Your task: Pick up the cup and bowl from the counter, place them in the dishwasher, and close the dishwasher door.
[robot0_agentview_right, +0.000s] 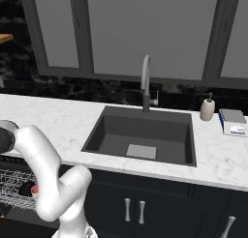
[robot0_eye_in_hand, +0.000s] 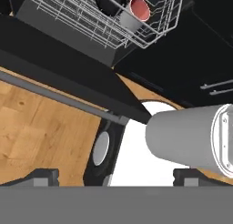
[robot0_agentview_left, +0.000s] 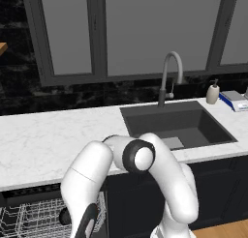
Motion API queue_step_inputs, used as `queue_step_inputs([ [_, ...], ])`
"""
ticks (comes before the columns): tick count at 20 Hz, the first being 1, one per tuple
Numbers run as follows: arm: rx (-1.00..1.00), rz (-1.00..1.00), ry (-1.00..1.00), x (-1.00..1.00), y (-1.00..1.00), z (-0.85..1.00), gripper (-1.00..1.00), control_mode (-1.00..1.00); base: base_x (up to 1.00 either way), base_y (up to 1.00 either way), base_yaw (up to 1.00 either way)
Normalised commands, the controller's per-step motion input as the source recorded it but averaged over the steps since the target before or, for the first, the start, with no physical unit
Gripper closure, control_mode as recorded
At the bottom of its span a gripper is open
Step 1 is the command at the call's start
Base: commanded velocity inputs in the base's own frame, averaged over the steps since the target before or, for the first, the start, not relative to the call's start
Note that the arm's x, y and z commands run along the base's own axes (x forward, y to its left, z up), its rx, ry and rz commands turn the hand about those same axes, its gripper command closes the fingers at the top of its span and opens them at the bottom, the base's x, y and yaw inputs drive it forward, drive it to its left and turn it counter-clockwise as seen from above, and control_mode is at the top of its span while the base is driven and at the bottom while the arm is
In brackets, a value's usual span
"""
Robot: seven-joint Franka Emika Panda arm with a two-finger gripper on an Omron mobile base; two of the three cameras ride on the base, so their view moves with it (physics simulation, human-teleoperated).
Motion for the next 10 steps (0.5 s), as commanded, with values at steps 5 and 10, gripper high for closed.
queue_step_inputs([
  [5,-0.05,0.13,0.11,-0.13,-0.25,-0.91,-1.00,-1.00,0.00,0.00,0.00],
  [10,-0.14,0.14,0.02,0.00,-0.02,-0.97,-1.00,-1.00,0.00,0.00,0.00],
])
